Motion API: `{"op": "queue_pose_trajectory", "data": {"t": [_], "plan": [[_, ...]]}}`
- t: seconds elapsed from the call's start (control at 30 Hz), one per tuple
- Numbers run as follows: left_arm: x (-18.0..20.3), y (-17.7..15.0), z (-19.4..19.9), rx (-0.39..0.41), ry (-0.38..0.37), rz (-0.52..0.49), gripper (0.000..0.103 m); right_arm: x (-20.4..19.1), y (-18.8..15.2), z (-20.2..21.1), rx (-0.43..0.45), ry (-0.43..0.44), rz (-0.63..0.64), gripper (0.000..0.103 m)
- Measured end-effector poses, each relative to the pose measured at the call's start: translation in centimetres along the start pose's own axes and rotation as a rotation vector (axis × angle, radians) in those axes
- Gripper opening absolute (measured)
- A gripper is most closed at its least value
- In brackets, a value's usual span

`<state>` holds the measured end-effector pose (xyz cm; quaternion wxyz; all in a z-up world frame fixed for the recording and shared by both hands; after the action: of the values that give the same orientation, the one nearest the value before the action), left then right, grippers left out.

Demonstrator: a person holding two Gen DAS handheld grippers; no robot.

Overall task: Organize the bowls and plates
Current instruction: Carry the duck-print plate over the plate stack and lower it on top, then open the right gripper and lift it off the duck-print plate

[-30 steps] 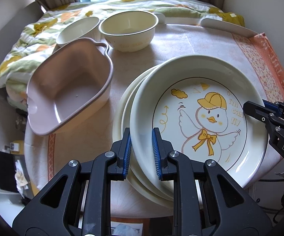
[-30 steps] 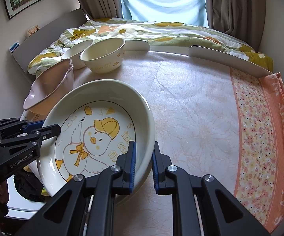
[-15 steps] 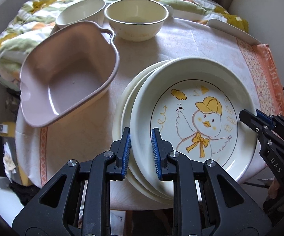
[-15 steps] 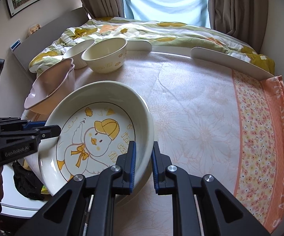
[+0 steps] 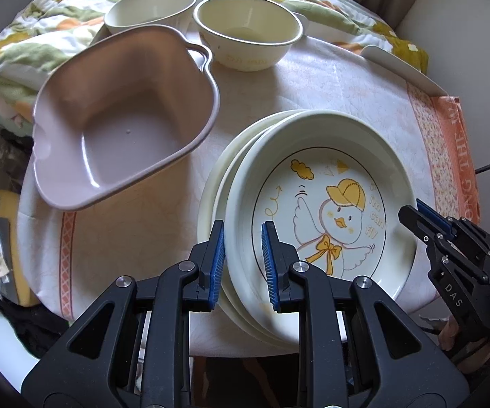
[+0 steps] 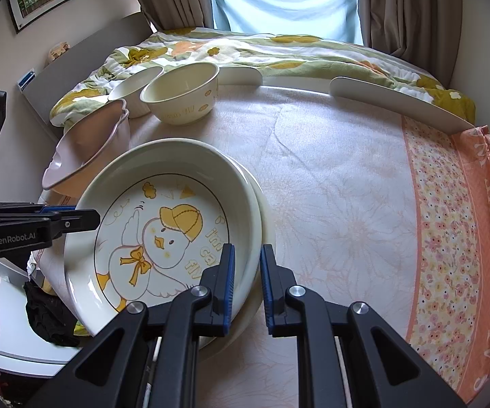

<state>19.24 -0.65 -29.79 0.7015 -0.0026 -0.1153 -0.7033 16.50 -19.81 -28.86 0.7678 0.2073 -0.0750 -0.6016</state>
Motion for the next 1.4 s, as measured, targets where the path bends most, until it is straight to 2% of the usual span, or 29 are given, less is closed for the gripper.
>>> {"op": "queue_pose_trajectory", "data": {"t": [0.4, 0.67, 0.8, 0.97, 1.03, 1.2, 1.27, 1.3, 1.33, 1.37, 1.4], "plan": [[0.0, -0.1, 0.3, 0.002, -0.002, -0.009, 0.018, 0.0, 0.0, 0.0, 0.001, -0.010, 0.003, 0.014], [0.2, -0.3, 0.5, -0.001, 0.022, -0.028, 0.018, 0.1, -0.2, 0.0, 0.002, -0.011, -0.001, 0.014], [0.9, -0.1, 1.4, 0.052, 0.119, -0.083, 0.018, 0.1, -0.3, 0.1, 0.003, -0.014, -0.002, 0.014], [1.2, -0.3, 1.0, 0.042, 0.131, -0.110, 0.018, -0.2, -0.4, 0.2, 0.002, -0.013, -0.002, 0.014], [1.0, -0.4, 1.4, 0.047, 0.107, -0.095, 0.018, -0.2, -0.4, 0.7, 0.007, -0.016, 0.002, 0.014], [0.1, -0.9, 4.0, 0.109, 0.129, -0.051, 0.019, 0.1, 0.7, 3.2, 0.024, 0.008, 0.000, 0.014], [-0.5, -1.0, 5.2, 0.128, 0.159, -0.020, 0.027, 0.1, 1.4, 4.5, 0.029, 0.045, 0.014, 0.014], [-0.9, -1.0, 5.7, 0.135, 0.170, -0.002, 0.034, 0.1, 1.8, 5.1, 0.029, 0.052, 0.025, 0.017], [-1.3, -1.1, 6.3, 0.147, 0.172, 0.017, 0.062, 0.1, 2.1, 5.6, 0.034, 0.048, 0.036, 0.035], [-1.6, -1.2, 7.2, 0.175, 0.167, 0.041, 0.097, 0.0, 2.4, 6.1, 0.044, 0.048, 0.051, 0.052], [-1.9, -1.5, 8.1, 0.219, 0.160, 0.065, 0.103, 0.0, 2.7, 6.7, 0.057, 0.058, 0.064, 0.091]]}}
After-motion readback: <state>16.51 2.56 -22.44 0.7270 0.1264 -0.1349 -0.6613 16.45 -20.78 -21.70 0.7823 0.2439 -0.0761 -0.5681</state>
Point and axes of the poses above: each gripper's, at about its wrist camera, not at the fingertips, and z roughly against the way its jaws point, x to its right, y to its top, the point moved 3 cm from there along -z, roughly the way its jaws point, and after that the axes turned 8 degrees about -x, right-handed, at the moved point
